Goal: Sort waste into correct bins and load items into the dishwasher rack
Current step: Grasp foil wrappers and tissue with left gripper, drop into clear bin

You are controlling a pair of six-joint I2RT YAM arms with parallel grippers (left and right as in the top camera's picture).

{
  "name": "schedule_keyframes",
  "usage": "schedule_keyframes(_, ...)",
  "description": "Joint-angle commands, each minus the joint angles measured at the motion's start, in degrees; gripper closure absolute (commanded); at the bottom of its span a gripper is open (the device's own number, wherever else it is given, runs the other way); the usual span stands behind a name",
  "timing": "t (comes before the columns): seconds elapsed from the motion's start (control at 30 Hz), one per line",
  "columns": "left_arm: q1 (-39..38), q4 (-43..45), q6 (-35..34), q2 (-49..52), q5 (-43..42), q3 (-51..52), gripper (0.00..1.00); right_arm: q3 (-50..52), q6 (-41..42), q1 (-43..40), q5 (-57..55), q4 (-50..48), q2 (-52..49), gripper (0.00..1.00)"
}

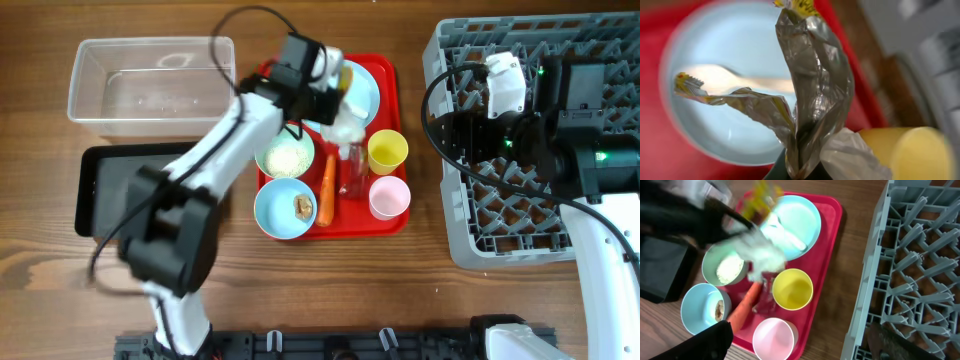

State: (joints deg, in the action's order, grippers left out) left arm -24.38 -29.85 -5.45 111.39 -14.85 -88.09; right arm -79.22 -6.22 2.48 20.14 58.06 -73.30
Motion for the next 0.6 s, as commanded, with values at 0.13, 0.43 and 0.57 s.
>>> schedule_keyframes(0.13,14.5,-0.3,-5.7,-13.6,13.0,-1.3,0.96,-1.1,0.3,0.2,0.5,-0.2,-0.4,0.11)
schedule_keyframes(0.43,31.6,-1.0,-5.5,-6.8,22.2,-1.2,0.96,-1.0,0.4,0.2,0.5,-0.5,-0.4,0.12)
schedule_keyframes(0.57,33.6,-1.7,-5.5,-2.5,20.5,-1.2,0.00,-1.0,0.4,0.2,0.5,-0.4,-0.4,0.11)
